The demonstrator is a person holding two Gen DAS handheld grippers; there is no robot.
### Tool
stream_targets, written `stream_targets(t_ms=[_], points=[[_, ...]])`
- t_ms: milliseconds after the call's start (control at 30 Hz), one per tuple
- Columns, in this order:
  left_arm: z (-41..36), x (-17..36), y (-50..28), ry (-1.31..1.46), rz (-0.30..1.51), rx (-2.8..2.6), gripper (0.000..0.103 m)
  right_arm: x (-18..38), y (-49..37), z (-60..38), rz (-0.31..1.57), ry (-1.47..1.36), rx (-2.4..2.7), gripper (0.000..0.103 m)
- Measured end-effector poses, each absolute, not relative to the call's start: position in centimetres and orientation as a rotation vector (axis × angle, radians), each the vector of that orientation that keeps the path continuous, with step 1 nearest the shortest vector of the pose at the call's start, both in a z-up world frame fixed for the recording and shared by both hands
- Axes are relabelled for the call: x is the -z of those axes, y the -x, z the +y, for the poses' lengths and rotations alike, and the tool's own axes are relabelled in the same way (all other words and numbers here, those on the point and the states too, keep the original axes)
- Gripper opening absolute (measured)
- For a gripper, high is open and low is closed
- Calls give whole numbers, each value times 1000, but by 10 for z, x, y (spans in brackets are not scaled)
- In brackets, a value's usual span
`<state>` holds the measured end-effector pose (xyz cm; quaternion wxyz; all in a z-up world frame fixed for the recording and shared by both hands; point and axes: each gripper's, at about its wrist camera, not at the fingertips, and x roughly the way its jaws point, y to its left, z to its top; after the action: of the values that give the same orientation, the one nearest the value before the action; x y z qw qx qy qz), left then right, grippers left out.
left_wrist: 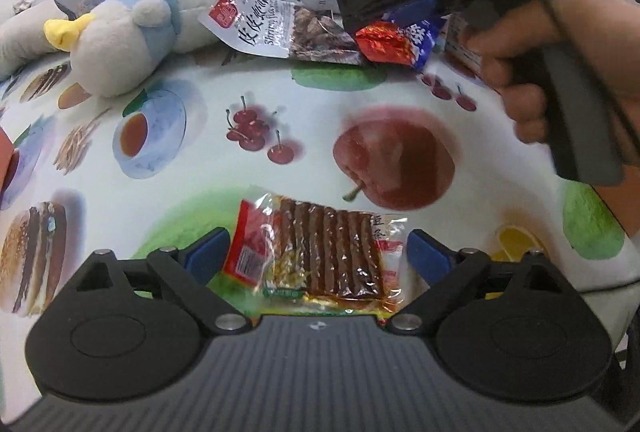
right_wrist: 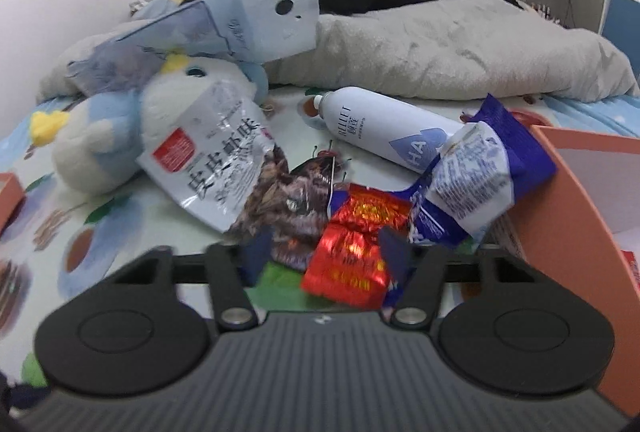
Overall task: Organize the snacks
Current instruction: 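Close left gripper on meat-strip packet while right gripper closes on red foil packet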
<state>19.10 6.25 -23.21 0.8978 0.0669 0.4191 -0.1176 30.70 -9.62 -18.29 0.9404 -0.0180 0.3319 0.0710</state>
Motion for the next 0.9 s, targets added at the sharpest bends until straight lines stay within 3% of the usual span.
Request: stream_targets(t_ms=[133, 700, 900], points=[[66, 231, -196, -125, 857, 226, 85, 191, -326, -96, 688, 44, -64, 50], [76, 227, -197, -33, 838, 181, 78, 216, -354, -102, 763, 15, 53, 57], [84, 223, -200, 37, 836, 158, 68, 212, -350, -104, 793, 8, 3, 56]])
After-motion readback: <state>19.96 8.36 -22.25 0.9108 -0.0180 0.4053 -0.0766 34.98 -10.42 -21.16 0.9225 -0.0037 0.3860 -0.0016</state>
